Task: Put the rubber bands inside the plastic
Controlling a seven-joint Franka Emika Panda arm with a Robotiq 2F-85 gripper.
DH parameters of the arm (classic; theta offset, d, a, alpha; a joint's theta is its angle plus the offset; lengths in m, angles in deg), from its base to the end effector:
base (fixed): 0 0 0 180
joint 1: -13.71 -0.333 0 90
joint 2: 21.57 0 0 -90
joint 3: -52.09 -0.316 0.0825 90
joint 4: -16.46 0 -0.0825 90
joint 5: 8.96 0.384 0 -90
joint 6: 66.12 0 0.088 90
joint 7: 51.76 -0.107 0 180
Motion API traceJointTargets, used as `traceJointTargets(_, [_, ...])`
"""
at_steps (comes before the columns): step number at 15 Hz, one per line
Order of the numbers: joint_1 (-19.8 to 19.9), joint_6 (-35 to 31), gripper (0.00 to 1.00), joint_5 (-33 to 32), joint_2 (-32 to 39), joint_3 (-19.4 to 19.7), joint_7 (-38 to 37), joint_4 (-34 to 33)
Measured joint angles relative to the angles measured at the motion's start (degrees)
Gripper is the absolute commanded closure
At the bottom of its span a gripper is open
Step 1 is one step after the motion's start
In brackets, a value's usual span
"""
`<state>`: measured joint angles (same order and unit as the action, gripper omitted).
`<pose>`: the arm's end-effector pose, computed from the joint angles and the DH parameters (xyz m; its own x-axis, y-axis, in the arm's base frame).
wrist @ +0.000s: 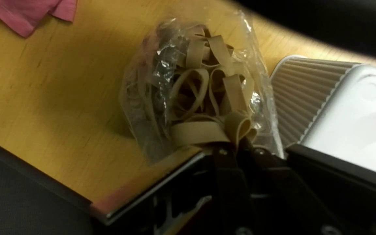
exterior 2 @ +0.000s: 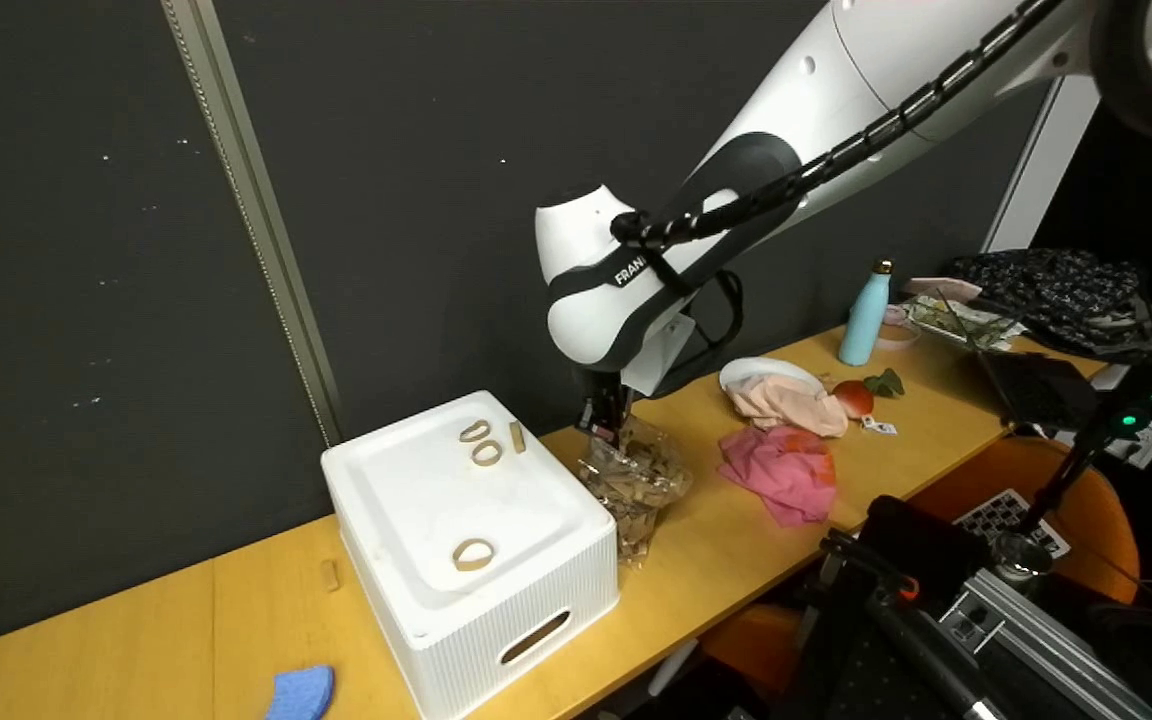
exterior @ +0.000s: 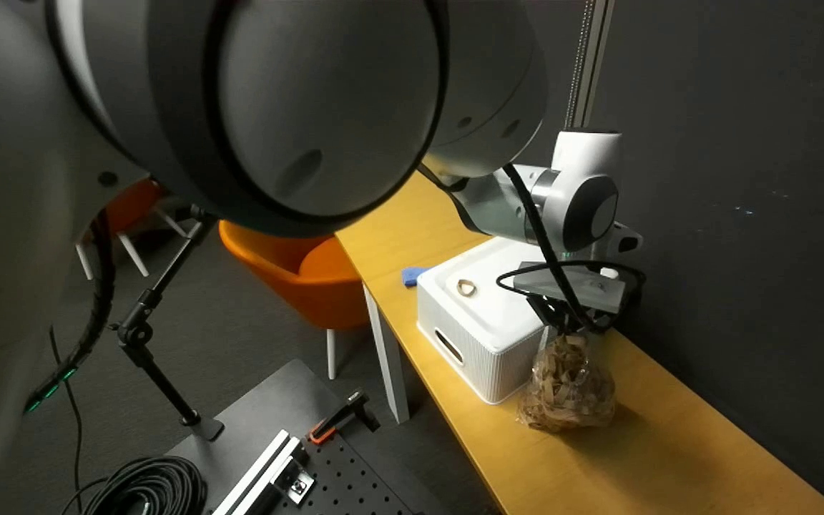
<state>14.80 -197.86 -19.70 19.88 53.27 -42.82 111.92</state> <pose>0.6713 -0.0292 0.1771 0.9631 0.2406 -0.1203 0.2550 -0.9590 0.1235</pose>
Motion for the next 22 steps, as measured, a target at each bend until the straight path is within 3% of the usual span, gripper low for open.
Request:
traceJointTargets(2, [0.0, -1.1, 0.98, -0.3, 0.6, 0.1, 0.1, -0.5])
traceJointTargets(3, [0.0, -1.3, 0.68, -0.4, 0.8, 0.1, 0.1, -0.7])
traceJointTargets(4, [-0.1, -1.7, 0.67, -0.6, 1.0, 0.1, 0.2, -0.7])
traceJointTargets(13, [-0.3, -2.4, 0.03, -1.3, 0.8, 0.1, 0.2, -0.7])
traceJointTargets(22, [-0.2, -2.1, 0.0, 0.4, -1.1, -0.9, 0.4, 0.1])
